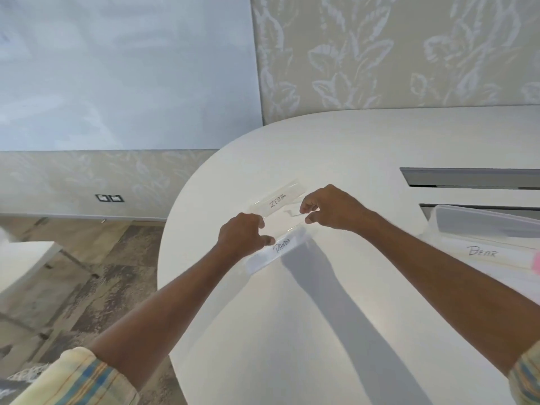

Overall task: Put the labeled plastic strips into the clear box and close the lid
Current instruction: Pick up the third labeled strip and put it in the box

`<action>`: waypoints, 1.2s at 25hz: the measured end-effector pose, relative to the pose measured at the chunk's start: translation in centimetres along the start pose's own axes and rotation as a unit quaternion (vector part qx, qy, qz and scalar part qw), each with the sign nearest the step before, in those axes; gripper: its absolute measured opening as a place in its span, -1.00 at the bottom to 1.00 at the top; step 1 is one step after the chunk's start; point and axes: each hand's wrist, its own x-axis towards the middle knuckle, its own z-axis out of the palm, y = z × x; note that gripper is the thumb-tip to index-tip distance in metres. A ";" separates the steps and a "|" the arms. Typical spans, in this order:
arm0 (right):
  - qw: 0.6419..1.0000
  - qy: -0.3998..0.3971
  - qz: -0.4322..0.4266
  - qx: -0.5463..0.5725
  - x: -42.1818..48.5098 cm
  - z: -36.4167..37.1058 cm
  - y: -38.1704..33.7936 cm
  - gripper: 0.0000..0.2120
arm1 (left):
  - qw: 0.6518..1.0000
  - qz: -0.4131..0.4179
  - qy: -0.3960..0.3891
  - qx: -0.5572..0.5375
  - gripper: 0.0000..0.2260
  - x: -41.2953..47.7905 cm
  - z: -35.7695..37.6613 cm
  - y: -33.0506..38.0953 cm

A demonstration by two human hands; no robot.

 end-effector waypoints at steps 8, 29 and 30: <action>0.991 -0.076 -0.020 -0.111 2.0 5.0 -1.2 -0.51 | 1.000 0.006 -0.016 -0.021 -0.44 -1.6 3.5 -2.6; 0.985 -0.072 -0.019 -0.154 1.6 5.1 -0.9 -0.64 | 0.997 0.067 0.027 -0.003 -0.59 -0.6 3.2 -2.2; 0.985 -0.066 -0.021 -0.156 1.3 4.9 -0.7 -0.66 | 0.997 0.073 0.028 -0.003 -0.61 -0.6 3.0 -1.9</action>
